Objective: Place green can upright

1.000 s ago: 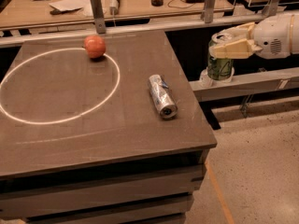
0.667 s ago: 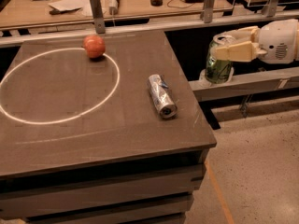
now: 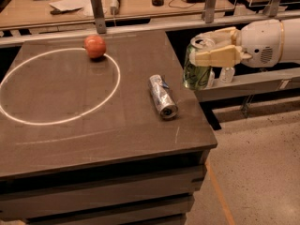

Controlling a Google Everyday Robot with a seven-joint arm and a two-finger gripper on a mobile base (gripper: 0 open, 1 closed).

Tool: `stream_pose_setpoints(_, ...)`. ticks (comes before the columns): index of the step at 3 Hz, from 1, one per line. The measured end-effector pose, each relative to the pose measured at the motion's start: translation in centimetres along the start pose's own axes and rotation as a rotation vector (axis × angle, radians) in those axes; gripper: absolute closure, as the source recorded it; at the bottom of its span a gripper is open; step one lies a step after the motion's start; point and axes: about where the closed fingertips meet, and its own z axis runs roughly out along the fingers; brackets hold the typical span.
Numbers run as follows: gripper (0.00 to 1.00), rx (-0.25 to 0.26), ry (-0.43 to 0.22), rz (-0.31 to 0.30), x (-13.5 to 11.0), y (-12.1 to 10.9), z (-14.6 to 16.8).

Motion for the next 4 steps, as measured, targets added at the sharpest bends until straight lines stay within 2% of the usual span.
stream_pose_setpoints(1,1.00,0.063,-0.019,-0.040,0.7,-2.2,1.6)
stream_pose_setpoints(2,1.00,0.105,-0.028,-0.019,0.1,-3.8,2.2)
stream_pose_setpoints(4,1.00,0.144,-0.015,0.039,-1.6,-5.5,3.0)
